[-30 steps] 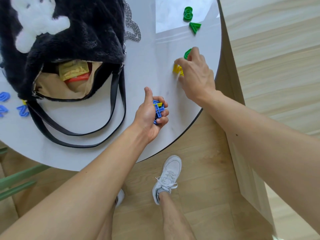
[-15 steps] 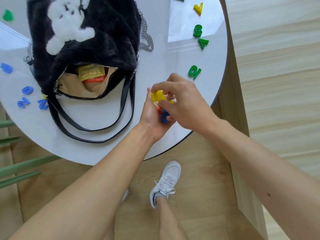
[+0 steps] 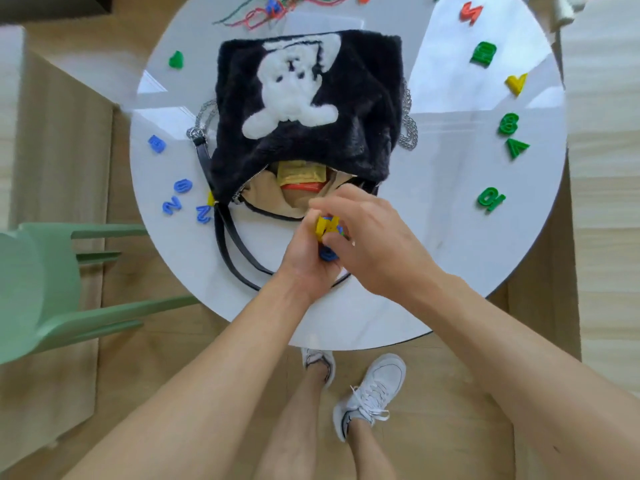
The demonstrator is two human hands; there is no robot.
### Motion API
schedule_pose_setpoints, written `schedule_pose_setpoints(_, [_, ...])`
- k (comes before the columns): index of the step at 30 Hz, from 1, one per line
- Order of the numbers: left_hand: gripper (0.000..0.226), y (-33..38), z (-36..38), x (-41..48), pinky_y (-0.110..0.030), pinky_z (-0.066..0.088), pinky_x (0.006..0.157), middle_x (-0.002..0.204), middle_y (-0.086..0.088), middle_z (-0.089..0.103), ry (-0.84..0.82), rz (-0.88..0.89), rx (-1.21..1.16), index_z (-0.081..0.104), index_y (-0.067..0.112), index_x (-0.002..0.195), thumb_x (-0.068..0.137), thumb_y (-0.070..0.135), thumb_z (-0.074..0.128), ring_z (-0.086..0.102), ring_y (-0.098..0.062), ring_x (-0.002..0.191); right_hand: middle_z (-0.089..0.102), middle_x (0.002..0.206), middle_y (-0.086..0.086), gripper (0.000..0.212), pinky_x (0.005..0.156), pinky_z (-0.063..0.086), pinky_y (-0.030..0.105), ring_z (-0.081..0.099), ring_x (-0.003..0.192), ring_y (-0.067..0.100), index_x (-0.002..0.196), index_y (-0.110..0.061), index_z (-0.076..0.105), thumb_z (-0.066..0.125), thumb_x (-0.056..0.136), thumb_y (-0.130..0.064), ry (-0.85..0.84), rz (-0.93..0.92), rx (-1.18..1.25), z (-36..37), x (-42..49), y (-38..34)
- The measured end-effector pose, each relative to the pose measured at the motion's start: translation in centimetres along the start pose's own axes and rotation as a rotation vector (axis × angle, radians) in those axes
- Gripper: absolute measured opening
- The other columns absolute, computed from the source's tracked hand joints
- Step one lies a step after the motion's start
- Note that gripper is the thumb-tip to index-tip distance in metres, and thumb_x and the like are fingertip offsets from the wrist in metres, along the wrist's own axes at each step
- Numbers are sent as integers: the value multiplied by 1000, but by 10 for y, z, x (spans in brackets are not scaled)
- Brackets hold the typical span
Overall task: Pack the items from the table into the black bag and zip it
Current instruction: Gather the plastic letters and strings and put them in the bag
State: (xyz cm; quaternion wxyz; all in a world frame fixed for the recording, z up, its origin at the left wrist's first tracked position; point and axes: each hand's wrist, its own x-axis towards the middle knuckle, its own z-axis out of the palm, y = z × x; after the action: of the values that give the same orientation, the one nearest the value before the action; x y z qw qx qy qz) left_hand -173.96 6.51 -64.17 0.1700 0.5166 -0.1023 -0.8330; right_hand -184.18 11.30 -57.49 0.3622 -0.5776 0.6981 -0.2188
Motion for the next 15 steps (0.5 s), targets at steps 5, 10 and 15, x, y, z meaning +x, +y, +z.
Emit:
schedule_pose_setpoints(5, [44, 42, -15, 25, -17, 44, 59, 73, -3, 59, 157, 44, -278, 59, 13, 77, 102, 47, 44, 58, -11, 61, 61, 115, -1, 40, 91, 50, 30, 59, 106, 11, 128, -17, 64, 66, 89, -10, 264, 99, 250, 3, 27, -2])
schedule_pose_setpoints(10, [48, 77, -7, 39, -32, 56, 76, 131, -15, 60, 268, 79, -405, 55, 4, 135, 105, 39, 41, 62, -26, 105, 63, 102, -1, 27, 83, 53, 34, 62, 97, 9, 113, -20, 67, 64, 88, -11, 319, 188, 298, 0, 31, 2])
schedule_pose_setpoints(15, [43, 91, -12, 33, -49, 40, 112, 141, -18, 54, 217, 163, -565, 49, 7, 141, 108, 28, 32, 50, -34, 131, 66, 96, -5, 17, 82, 53, 37, 64, 91, 12, 103, -21, 68, 64, 89, -11, 236, 250, 329, 7, 22, 0])
